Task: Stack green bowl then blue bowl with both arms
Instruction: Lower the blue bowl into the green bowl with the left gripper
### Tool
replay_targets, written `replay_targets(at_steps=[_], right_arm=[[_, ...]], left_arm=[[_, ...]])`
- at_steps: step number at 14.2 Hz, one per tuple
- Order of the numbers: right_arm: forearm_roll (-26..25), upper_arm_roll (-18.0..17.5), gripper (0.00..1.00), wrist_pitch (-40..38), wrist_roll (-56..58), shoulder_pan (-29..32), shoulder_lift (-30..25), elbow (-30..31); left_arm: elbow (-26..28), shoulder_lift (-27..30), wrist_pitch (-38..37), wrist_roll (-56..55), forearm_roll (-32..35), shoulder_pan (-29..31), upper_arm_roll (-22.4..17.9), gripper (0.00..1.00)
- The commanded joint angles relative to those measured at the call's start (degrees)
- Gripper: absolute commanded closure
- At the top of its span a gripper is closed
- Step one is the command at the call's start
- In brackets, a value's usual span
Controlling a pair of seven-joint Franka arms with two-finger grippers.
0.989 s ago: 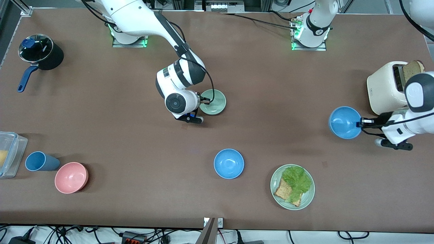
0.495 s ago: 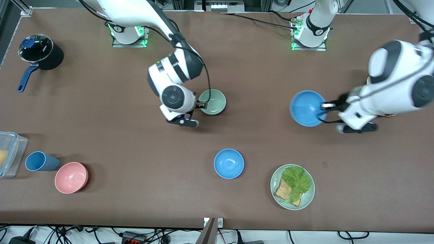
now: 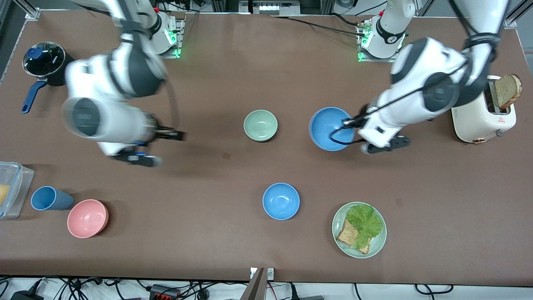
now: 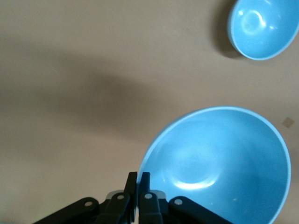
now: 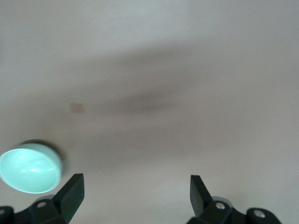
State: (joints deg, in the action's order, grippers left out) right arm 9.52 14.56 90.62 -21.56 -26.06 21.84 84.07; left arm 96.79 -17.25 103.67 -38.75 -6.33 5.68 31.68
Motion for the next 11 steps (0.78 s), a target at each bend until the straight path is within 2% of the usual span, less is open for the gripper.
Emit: replay_targets(at_steps=[1,5,8,11], right_arm=[[-1.61,3.18,0.00,-0.80,8.43,3.37,-2.76,0.92],[-2.13,10.91,0.00,-0.80,21.62,4.96,-3.90,0.92],[-2.40,13.64,0.00,-0.71,24.29,5.05,-5.31,0.74],[-2.48,13.57,0.00,-0.01,23.77,5.31,-5.32,-0.13]], left_arm=[[0.33,-1.81,3.28,-5.18,-0.88,-5.39,-0.04,1.00],[0.94,-3.84,8.29,-15.12,-0.09,-13.57,-0.21,0.99],[4.36,-5.41,14.43,-22.31,4.56,-18.14,-0.21,0.99],[4.73,-9.19,17.69,-28.55,10.52,-21.75,-0.30,0.99]])
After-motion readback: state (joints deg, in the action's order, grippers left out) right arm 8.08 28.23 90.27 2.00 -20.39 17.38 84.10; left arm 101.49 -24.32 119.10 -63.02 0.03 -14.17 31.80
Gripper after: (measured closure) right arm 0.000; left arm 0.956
